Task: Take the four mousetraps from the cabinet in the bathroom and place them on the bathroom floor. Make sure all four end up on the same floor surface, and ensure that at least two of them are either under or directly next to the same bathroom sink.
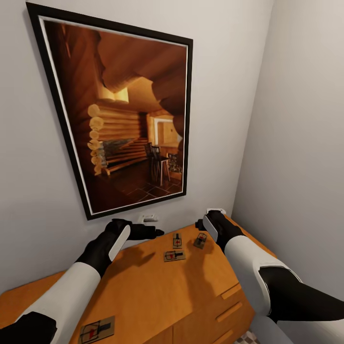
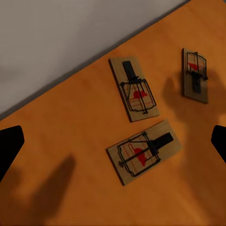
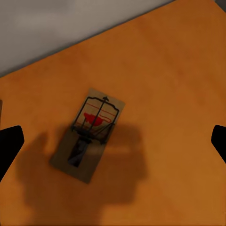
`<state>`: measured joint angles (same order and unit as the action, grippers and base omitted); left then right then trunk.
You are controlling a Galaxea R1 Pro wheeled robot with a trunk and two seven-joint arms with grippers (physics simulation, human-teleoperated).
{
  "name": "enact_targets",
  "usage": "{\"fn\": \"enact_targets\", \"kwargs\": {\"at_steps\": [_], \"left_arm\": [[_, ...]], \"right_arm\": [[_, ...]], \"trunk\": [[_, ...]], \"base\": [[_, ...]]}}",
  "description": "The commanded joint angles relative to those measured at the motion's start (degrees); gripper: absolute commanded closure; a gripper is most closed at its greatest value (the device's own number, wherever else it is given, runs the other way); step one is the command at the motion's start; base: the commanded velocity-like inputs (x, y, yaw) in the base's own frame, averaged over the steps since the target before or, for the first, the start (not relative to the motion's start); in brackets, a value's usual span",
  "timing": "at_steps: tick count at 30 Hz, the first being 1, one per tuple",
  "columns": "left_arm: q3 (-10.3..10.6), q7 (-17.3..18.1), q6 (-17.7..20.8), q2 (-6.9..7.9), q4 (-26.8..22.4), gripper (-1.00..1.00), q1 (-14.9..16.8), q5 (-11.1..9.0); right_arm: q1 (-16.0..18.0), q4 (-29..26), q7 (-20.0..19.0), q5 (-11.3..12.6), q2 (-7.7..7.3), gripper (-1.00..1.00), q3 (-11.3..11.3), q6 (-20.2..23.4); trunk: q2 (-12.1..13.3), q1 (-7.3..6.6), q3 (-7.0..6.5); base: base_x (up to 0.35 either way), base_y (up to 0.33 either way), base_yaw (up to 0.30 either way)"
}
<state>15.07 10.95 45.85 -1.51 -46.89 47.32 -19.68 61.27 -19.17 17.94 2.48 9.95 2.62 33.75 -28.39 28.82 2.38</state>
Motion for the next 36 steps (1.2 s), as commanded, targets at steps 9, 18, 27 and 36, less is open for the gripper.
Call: {"fn": "enact_targets", "kwargs": {"at_steps": [9, 18, 27, 36], "left_arm": [[0.03, 0.41, 0.29, 0.14, -0.03, -1.00, 0.05, 0.25], [0.11, 0.47, 0.50, -0.03, -0.10, -1.00, 0.05, 0.25], [0.06, 0.48, 0.69, -0.18, -0.15, -1.00, 0.05, 0.19], [0.06, 0.48, 0.78, -0.11, 0.02, -1.00, 0.05, 0.09]], "right_arm": [[0.01, -0.08, 0.34, 0.33, 0.05, -1.00, 0.28, -0.15], [0.03, -0.08, 0.34, 0.23, 0.05, -1.00, 0.28, -0.31], [0.05, -0.08, 0.29, 0.15, 0.05, -1.00, 0.19, -0.36], [0.07, -0.08, 0.18, 0.27, 0.05, -1.00, 0.33, -0.51]], "trunk": [[-3.35, 1.79, 1.57], [-3.75, 2.01, 1.75], [-7.36, 3.99, 3.36], [-10.97, 5.97, 4.98]], "base": [[0.000, 0.000, 0.000], [0.000, 0.000, 0.000], [0.000, 0.000, 0.000], [0.000, 0.000, 0.000]]}}
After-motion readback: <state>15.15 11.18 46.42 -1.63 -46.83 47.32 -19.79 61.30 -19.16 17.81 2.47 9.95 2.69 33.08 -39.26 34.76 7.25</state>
